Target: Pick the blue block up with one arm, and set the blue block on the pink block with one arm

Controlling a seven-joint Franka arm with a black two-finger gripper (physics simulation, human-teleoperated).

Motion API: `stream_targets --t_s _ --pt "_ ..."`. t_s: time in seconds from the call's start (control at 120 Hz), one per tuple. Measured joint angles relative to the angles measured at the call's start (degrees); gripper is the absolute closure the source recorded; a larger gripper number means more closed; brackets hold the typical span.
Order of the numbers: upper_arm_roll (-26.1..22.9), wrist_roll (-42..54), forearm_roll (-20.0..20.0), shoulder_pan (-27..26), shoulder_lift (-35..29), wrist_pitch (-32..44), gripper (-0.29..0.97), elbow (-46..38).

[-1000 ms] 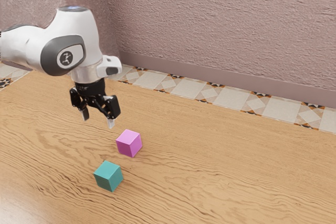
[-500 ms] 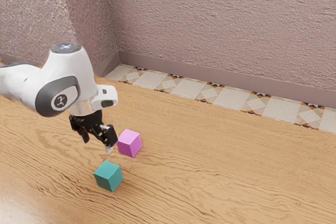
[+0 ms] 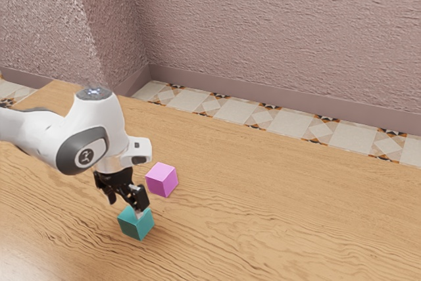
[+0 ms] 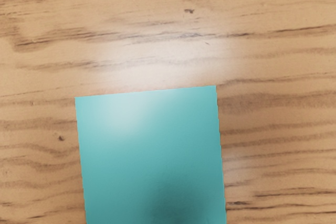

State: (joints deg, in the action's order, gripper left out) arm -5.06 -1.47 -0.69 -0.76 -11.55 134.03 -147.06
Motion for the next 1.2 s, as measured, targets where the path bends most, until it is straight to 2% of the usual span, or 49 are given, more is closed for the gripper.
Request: stream_targets --t_s 0.783,1.2 --pt "0.7 1.7 -0.2 0.1 10.4 4.1 0.00 3.2" --pt "1.4 2.1 -0.2 -0.5 12.1 5.2 0.00 3.4"
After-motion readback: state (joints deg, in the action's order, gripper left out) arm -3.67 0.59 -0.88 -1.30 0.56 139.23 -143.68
